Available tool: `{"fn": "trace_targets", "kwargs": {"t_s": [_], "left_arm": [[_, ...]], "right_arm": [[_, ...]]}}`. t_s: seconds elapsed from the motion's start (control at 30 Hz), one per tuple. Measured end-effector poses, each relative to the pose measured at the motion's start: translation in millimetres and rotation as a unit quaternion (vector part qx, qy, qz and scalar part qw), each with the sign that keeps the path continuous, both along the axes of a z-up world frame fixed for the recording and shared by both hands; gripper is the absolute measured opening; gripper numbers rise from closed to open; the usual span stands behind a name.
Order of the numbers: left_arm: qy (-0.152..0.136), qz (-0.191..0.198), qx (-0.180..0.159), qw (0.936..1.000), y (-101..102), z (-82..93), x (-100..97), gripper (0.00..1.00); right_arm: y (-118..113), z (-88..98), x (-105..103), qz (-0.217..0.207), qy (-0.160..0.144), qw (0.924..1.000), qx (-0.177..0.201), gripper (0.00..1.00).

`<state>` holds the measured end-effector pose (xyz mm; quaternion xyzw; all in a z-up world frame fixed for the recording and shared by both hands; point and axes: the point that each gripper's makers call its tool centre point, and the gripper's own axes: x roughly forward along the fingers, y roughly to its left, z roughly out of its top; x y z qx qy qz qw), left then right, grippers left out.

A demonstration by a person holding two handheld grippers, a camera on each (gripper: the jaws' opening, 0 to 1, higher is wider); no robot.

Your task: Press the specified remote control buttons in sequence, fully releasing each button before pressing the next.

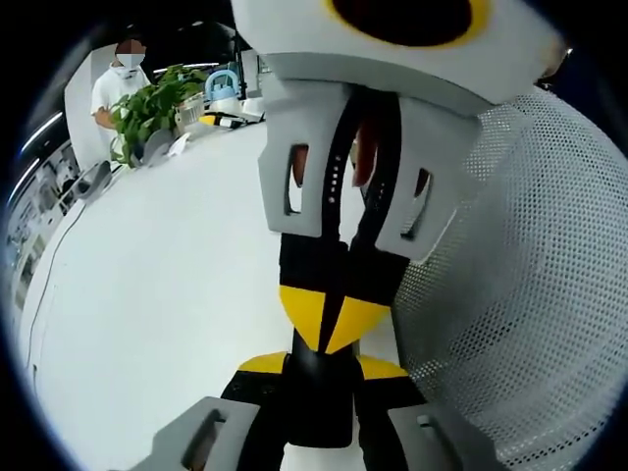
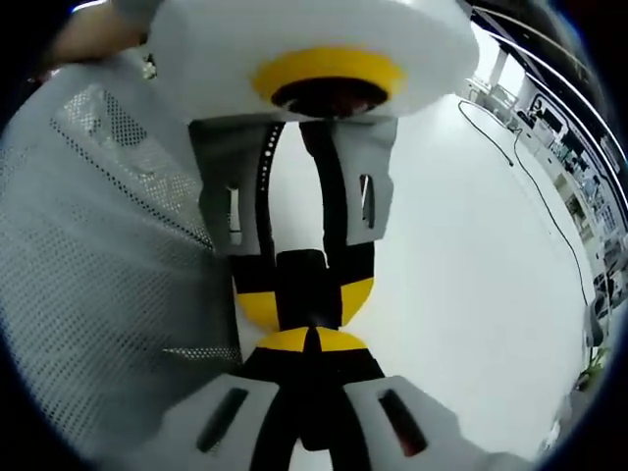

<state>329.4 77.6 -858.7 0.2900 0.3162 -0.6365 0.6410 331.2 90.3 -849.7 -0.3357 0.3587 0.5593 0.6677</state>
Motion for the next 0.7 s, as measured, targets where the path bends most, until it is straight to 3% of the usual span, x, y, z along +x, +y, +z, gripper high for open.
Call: {"fn": "trace_targets", "kwargs": {"t_s": [0.3,0.5,0.7], "left_arm": [[0.0,0.0,0.0,1.0,-0.1,0.3,-0.2,0.25],[-0.001,0.001,0.0,1.0,-0.1,-0.1,1.5,0.25],[-0.005,0.002,0.002,1.0,0.1,-0.3,1.5,0.25]], "right_arm": [[3.2,-1.2,1.4,0.018,-0.021,0.9995,-0.014,0.0],[3.0,-1.0,3.7,0.007,-0.019,0.9998,-0.008,0.0],[1.1,0.2,4.0,0.004,-0.002,0.9997,0.023,0.0]]}}
